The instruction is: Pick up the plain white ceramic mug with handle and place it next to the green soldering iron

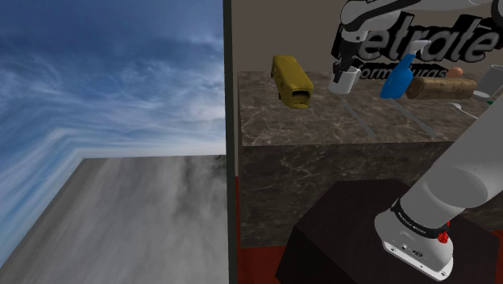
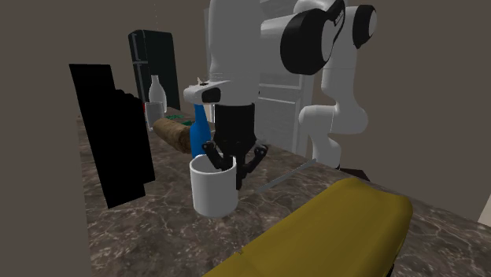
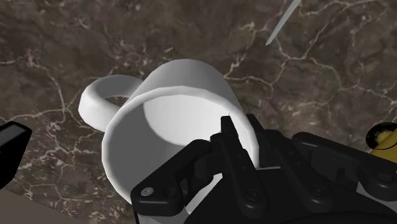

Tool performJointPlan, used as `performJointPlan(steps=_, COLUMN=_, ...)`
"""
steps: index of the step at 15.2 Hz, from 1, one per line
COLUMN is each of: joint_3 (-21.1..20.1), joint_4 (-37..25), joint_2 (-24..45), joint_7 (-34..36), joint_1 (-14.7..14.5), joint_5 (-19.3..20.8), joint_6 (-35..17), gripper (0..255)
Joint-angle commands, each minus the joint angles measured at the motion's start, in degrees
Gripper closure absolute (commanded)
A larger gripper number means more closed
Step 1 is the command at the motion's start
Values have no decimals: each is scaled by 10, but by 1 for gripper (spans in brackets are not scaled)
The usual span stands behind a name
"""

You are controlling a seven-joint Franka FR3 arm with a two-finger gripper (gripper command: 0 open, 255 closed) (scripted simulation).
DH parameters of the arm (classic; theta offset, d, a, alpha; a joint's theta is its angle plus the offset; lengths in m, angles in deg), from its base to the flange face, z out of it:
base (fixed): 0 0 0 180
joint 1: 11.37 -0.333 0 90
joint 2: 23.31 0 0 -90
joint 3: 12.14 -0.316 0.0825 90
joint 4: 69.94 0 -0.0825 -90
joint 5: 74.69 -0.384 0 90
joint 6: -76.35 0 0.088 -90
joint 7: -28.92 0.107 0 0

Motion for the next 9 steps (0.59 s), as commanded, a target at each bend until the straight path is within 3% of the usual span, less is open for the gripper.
performJointPlan(steps=1, joint_3=0, joint_4=-9, joint_2=-3, joint_7=1, joint_1=0, joint_5=1, joint_6=12, gripper=255)
performJointPlan(steps=9, joint_3=-1, joint_4=-59, joint_2=-14, joint_7=4, joint_1=-1, joint_5=6, joint_6=72, gripper=255)
